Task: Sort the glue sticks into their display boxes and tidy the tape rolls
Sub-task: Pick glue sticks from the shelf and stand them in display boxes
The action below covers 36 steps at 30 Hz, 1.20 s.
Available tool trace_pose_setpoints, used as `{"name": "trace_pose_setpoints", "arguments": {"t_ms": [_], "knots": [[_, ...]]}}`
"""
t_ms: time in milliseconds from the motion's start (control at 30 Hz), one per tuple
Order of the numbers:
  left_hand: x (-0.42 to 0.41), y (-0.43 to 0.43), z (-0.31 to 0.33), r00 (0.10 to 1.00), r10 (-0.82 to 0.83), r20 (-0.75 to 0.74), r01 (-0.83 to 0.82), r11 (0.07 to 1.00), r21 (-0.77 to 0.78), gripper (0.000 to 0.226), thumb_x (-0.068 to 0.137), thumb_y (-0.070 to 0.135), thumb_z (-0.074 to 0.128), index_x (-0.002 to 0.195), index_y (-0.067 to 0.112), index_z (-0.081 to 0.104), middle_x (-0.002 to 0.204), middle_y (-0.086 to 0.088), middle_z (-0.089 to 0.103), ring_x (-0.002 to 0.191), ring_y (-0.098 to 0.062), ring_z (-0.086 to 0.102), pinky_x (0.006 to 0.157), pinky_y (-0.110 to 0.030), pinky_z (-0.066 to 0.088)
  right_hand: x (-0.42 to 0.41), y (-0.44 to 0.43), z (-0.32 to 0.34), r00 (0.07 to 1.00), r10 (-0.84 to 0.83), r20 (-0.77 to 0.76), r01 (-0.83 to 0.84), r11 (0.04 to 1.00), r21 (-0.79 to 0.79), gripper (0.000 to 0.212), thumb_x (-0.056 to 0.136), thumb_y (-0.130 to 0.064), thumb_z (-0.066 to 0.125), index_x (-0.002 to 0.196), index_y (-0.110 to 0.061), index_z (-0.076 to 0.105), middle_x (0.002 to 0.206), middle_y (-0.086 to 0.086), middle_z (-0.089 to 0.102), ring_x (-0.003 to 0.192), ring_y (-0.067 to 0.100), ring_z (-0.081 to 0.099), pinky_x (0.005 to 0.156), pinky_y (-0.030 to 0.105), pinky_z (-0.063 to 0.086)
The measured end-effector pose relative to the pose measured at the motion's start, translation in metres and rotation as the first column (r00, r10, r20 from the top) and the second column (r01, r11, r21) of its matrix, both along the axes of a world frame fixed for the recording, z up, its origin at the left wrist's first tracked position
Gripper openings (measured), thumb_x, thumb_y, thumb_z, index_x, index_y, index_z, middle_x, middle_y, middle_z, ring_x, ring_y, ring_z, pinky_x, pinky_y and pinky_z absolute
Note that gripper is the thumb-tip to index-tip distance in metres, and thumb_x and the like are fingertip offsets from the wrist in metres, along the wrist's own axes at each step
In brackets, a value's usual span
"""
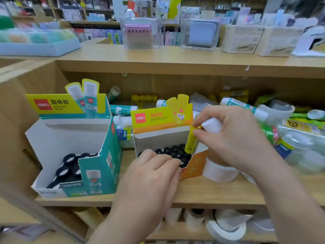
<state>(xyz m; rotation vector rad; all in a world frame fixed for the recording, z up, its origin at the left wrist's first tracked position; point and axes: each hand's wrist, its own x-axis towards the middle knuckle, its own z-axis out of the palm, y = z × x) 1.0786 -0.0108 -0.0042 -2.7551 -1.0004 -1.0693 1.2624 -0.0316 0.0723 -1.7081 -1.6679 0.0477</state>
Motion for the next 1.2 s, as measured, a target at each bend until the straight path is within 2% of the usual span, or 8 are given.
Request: {"name": "trace_pose_setpoints", "arguments": {"t_ms": [333, 467, 633, 767, 867, 1000, 1133, 1200], "knots": [[0.002, 0.006, -0.002, 0.997, -0.069, 0.038, 0.076, 0.965, -0.249, 0.032, 0.094, 0.037, 0.043, 0.109, 0.024, 0.068, 0.101, 0.015, 0.067, 0.088, -0.009, 0.052, 0.080, -0.019, 0.041, -0.006, 0.004, -0.001, 0.998, -0.056, 0.034, 0.059, 0.996, -0.068, 0.016, 0.075, -0.024, 0.076, 0.070, -0.035, 0.066, 0.069, -0.016, 0.060, 0.068, -0.001, 0.053, 0.058, 0.011, 0.036], [0.007, 0.010, 0.005, 0.993, -0.056, 0.106, 0.084, 0.956, -0.281, 0.041, 0.093, 0.035, 0.045, 0.130, 0.022, 0.055, 0.112, 0.013, 0.063, 0.096, -0.003, 0.049, 0.083, -0.012, 0.033, -0.004, 0.005, -0.003, 0.998, -0.055, 0.023, 0.057, 0.994, -0.090, 0.013, 0.076, -0.023, 0.075, 0.070, -0.031, 0.068, 0.085, -0.009, 0.071, 0.087, 0.008, 0.062, 0.082, 0.035, 0.048], [0.016, 0.016, 0.018, 0.984, -0.116, 0.137, 0.150, 0.950, -0.275, 0.052, 0.092, 0.016, 0.047, 0.143, 0.025, 0.042, 0.120, 0.012, 0.060, 0.102, -0.005, 0.051, 0.086, -0.016, 0.037, -0.005, 0.003, 0.001, 0.993, -0.040, 0.108, 0.051, 0.993, -0.102, 0.007, 0.081, -0.025, 0.073, 0.085, -0.031, 0.072, 0.095, -0.011, 0.070, 0.095, 0.011, 0.062, 0.086, 0.038, 0.049], [0.015, 0.023, 0.023, 1.000, -0.017, 0.023, 0.019, 0.998, -0.057, 0.047, 0.084, 0.013, 0.040, 0.125, 0.013, 0.062, 0.117, -0.001, 0.066, 0.101, -0.021, 0.057, 0.087, -0.028, 0.042, -0.004, 0.007, -0.003, 0.986, -0.018, 0.166, 0.038, 0.993, -0.115, 0.015, 0.081, -0.027, 0.072, 0.095, -0.031, 0.072, 0.098, -0.009, 0.069, 0.096, 0.011, 0.060, 0.085, 0.034, 0.049], [0.012, 0.027, 0.019, 0.994, 0.078, -0.079, -0.077, 0.997, 0.010, 0.042, 0.081, 0.016, 0.040, 0.112, 0.012, 0.067, 0.117, -0.005, 0.065, 0.097, -0.027, 0.052, 0.080, -0.042, 0.047, -0.002, 0.009, -0.003, 0.996, -0.017, 0.090, 0.023, 0.997, -0.069, 0.014, 0.078, -0.025, 0.072, 0.090, -0.031, 0.070, 0.089, -0.012, 0.065, 0.084, 0.005, 0.056, 0.074, 0.025, 0.046], [0.012, 0.028, 0.016, 0.981, 0.115, -0.157, -0.110, 0.993, 0.042, 0.041, 0.079, 0.017, 0.038, 0.106, 0.015, 0.068, 0.116, -0.004, 0.065, 0.102, -0.027, 0.050, 0.082, -0.038, 0.034, 0.000, 0.015, 0.000, 1.000, -0.006, 0.006, 0.006, 1.000, -0.002, 0.012, 0.078, -0.022, 0.074, 0.086, -0.031, 0.069, 0.086, -0.011, 0.066, 0.059, -0.007, 0.050, 0.067, 0.026, 0.045], [0.013, 0.032, 0.023, 0.930, 0.103, -0.353, -0.125, 0.991, -0.038, 0.037, 0.078, 0.019, 0.042, 0.101, 0.023, 0.070, 0.108, 0.003, 0.067, 0.101, -0.024, 0.054, 0.080, -0.037, 0.040, -0.002, 0.024, -0.006, 0.999, -0.019, 0.042, 0.021, 0.999, -0.040, 0.012, 0.079, -0.023, 0.074, 0.085, -0.033, 0.069, 0.094, -0.007, 0.070, 0.086, 0.008, 0.060, 0.079, 0.031, 0.046], [0.015, 0.034, 0.027, 0.851, 0.052, -0.523, -0.121, 0.988, -0.099, 0.036, 0.086, 0.017, 0.044, 0.114, 0.026, 0.064, 0.113, 0.008, 0.064, 0.107, -0.021, 0.052, 0.082, -0.034, 0.042, -0.004, 0.027, -0.008, 0.998, -0.026, 0.061, 0.031, 0.997, -0.071, 0.010, 0.080, -0.023, 0.074, 0.086, -0.031, 0.071, 0.097, -0.006, 0.071, 0.097, 0.013, 0.062, 0.086, 0.034, 0.048]]}}
